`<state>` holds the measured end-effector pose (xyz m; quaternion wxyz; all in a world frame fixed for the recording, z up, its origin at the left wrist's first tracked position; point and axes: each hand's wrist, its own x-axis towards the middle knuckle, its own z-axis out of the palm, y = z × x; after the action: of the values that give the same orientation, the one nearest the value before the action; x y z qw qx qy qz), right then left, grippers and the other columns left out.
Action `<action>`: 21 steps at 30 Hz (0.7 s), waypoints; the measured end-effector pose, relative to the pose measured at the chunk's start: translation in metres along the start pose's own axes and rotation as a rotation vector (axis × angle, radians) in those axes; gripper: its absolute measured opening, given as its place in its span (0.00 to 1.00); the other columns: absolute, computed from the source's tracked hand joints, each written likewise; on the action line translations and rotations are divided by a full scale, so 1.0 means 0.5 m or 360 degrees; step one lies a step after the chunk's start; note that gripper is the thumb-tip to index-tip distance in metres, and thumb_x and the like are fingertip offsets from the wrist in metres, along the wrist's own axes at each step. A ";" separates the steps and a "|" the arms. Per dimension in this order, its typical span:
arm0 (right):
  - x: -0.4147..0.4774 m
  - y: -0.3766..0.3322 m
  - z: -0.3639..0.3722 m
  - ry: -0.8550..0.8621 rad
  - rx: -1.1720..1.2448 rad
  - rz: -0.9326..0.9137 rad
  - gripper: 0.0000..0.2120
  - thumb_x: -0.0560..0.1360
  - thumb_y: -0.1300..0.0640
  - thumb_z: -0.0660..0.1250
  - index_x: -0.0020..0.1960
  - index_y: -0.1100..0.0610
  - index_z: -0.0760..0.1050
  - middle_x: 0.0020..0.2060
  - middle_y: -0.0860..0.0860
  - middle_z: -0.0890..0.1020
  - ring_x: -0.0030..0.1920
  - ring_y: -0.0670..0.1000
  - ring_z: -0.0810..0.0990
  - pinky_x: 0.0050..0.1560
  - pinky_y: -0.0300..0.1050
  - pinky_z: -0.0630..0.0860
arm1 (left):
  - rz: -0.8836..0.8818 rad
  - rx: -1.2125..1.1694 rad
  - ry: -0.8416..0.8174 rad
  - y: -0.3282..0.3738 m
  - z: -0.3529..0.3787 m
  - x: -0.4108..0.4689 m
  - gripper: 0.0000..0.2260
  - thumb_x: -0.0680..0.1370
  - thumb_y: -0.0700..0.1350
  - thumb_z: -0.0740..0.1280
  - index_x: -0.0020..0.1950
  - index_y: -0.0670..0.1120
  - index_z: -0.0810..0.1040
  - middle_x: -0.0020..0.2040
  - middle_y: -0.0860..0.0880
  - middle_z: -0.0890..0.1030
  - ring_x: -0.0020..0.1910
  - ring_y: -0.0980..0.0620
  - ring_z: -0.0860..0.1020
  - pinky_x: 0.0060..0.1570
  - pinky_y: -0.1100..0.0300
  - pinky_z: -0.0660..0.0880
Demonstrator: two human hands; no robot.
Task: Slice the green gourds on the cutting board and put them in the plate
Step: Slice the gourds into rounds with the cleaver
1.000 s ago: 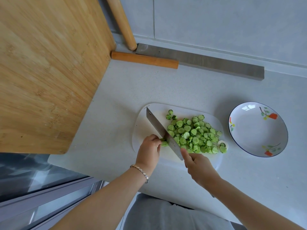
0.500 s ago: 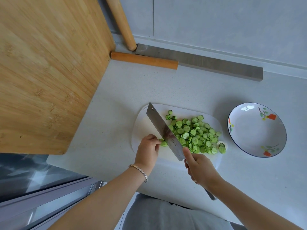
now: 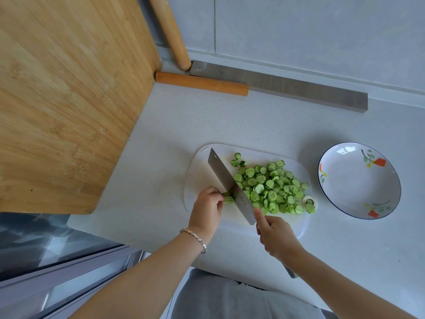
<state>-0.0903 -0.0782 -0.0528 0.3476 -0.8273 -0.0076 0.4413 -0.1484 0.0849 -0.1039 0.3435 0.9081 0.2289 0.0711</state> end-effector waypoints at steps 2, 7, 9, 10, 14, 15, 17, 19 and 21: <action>-0.006 -0.001 -0.008 0.0012 0.0054 -0.0013 0.26 0.75 0.36 0.54 0.34 0.59 0.65 0.23 0.50 0.65 0.24 0.48 0.61 0.28 0.41 0.61 | 0.0019 -0.0006 -0.0003 0.001 0.002 -0.001 0.06 0.67 0.27 0.72 0.35 0.37 0.82 0.37 0.44 0.80 0.36 0.46 0.79 0.38 0.64 0.72; -0.025 -0.010 -0.025 0.0009 0.0045 -0.0094 0.27 0.74 0.35 0.54 0.34 0.59 0.64 0.24 0.51 0.65 0.24 0.49 0.61 0.29 0.42 0.62 | 0.0045 -0.0026 0.0020 0.005 0.004 0.002 0.07 0.65 0.26 0.72 0.34 0.37 0.81 0.35 0.44 0.79 0.34 0.45 0.79 0.35 0.63 0.73; -0.028 -0.013 -0.023 -0.0005 -0.0007 -0.0107 0.27 0.74 0.35 0.54 0.34 0.58 0.64 0.25 0.53 0.65 0.26 0.51 0.62 0.31 0.44 0.62 | 0.0043 -0.0015 0.0012 0.006 0.004 0.001 0.07 0.65 0.26 0.72 0.34 0.37 0.82 0.35 0.44 0.80 0.34 0.45 0.79 0.36 0.63 0.73; -0.027 -0.013 -0.021 -0.0008 -0.0046 -0.0110 0.27 0.74 0.35 0.54 0.34 0.58 0.64 0.26 0.54 0.65 0.27 0.51 0.62 0.33 0.44 0.62 | 0.0030 -0.0010 0.0009 0.006 0.003 0.001 0.07 0.66 0.26 0.72 0.34 0.37 0.82 0.35 0.44 0.80 0.34 0.45 0.79 0.36 0.63 0.73; -0.020 -0.015 -0.014 0.0015 -0.0145 -0.0108 0.26 0.75 0.36 0.53 0.34 0.58 0.63 0.27 0.53 0.64 0.28 0.51 0.60 0.33 0.43 0.61 | 0.0017 -0.0003 0.0008 0.008 0.005 0.001 0.07 0.66 0.27 0.72 0.34 0.38 0.82 0.35 0.44 0.79 0.34 0.46 0.79 0.35 0.64 0.72; -0.016 -0.018 -0.011 0.0017 -0.0154 -0.0105 0.26 0.76 0.36 0.53 0.34 0.58 0.63 0.28 0.53 0.64 0.28 0.51 0.60 0.33 0.43 0.61 | 0.0014 0.0003 0.0016 0.008 0.004 0.003 0.07 0.66 0.27 0.72 0.34 0.38 0.82 0.35 0.44 0.79 0.33 0.46 0.79 0.35 0.64 0.73; -0.009 -0.016 -0.002 0.0023 -0.0181 -0.0099 0.26 0.76 0.37 0.53 0.33 0.58 0.61 0.28 0.54 0.65 0.28 0.51 0.61 0.33 0.43 0.61 | 0.0012 0.0014 0.0021 0.005 0.004 0.002 0.07 0.66 0.27 0.72 0.34 0.38 0.81 0.35 0.44 0.79 0.34 0.46 0.79 0.35 0.64 0.73; -0.001 -0.010 0.005 0.0027 -0.0212 -0.0097 0.26 0.76 0.37 0.53 0.33 0.58 0.61 0.28 0.54 0.65 0.29 0.51 0.61 0.34 0.43 0.62 | 0.0012 0.0011 0.0011 0.005 0.005 -0.001 0.07 0.66 0.27 0.71 0.34 0.37 0.81 0.36 0.44 0.79 0.34 0.46 0.79 0.36 0.65 0.71; 0.006 -0.007 0.007 0.0013 -0.0161 -0.0062 0.26 0.76 0.36 0.53 0.33 0.58 0.63 0.27 0.53 0.65 0.27 0.50 0.61 0.32 0.43 0.62 | -0.0003 -0.0001 0.0001 0.005 0.005 0.001 0.06 0.67 0.27 0.71 0.35 0.37 0.81 0.37 0.44 0.80 0.34 0.46 0.79 0.36 0.65 0.71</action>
<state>-0.0903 -0.0725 -0.0541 0.3138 -0.8453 -0.0445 0.4302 -0.1463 0.0820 -0.1039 0.3436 0.9077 0.2300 0.0712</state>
